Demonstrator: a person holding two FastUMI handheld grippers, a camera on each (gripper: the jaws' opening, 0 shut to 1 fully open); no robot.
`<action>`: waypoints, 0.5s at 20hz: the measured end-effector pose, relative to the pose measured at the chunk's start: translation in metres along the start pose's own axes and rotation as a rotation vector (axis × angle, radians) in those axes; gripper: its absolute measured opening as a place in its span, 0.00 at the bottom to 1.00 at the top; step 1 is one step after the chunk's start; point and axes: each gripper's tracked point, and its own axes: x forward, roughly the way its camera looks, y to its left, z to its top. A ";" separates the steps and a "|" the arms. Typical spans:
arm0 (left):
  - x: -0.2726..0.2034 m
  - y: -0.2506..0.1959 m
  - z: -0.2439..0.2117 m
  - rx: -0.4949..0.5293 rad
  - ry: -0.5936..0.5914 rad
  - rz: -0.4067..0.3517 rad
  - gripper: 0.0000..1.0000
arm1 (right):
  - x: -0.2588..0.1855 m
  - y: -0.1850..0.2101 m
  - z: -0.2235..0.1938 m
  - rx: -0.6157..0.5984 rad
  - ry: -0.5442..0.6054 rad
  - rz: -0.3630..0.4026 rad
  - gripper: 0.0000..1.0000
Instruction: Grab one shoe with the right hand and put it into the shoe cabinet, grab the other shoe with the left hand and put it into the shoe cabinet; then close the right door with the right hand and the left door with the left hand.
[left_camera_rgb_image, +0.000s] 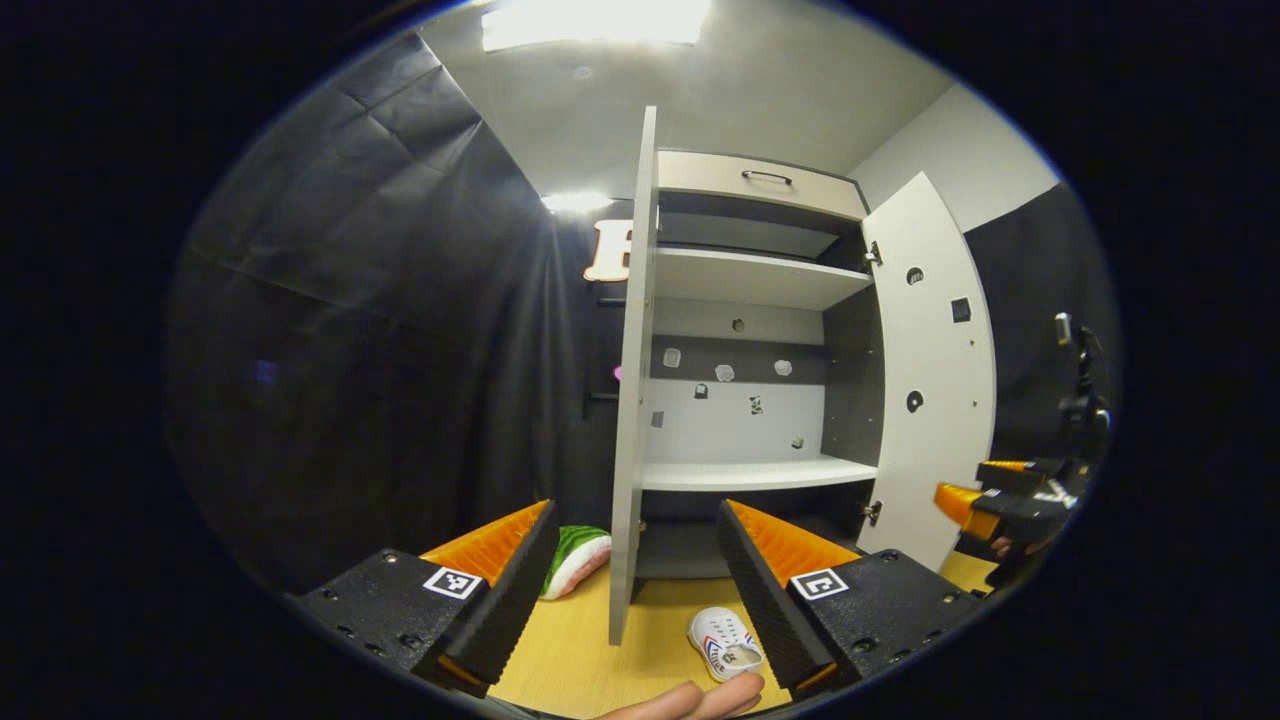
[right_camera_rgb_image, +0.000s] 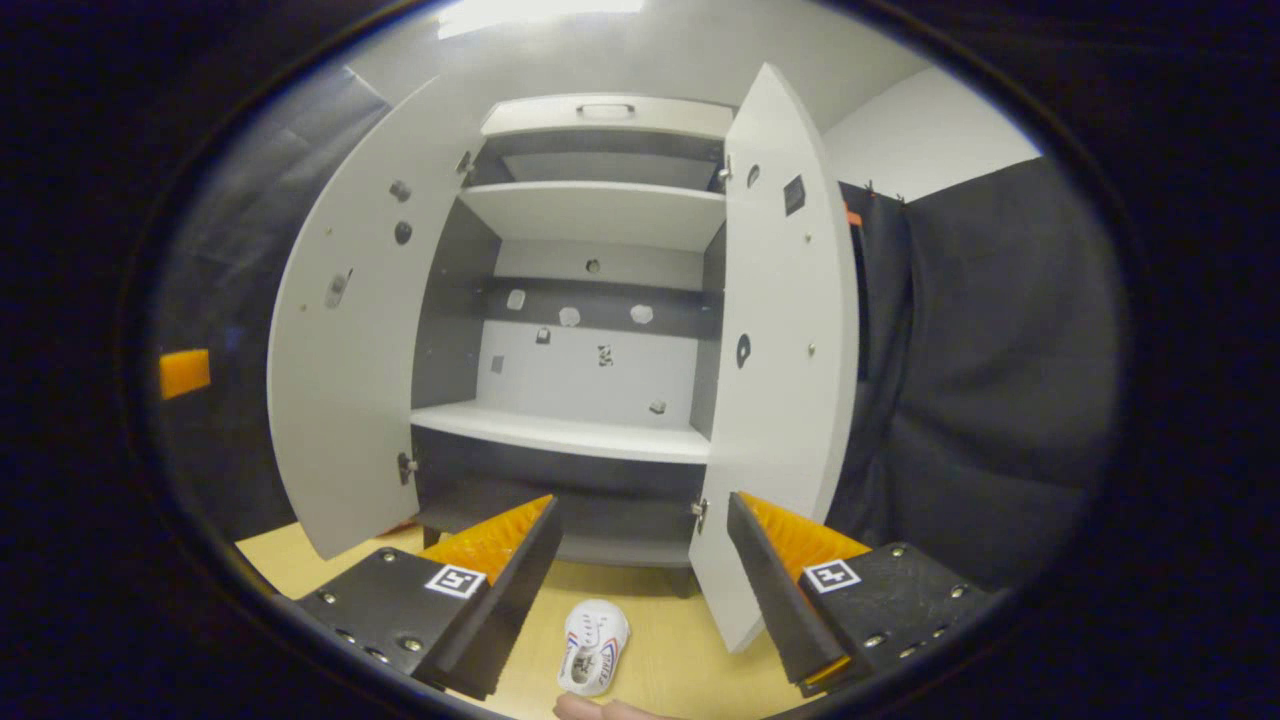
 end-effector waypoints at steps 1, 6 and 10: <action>-0.001 0.001 -0.003 -0.003 0.005 -0.003 0.96 | 0.006 0.008 -0.017 0.000 0.025 0.019 0.97; -0.005 0.009 -0.002 -0.018 -0.011 0.004 0.96 | 0.031 0.045 -0.107 0.019 0.195 0.089 1.00; -0.005 0.008 -0.006 -0.013 -0.015 -0.013 0.96 | 0.045 0.056 -0.174 0.046 0.309 0.079 1.00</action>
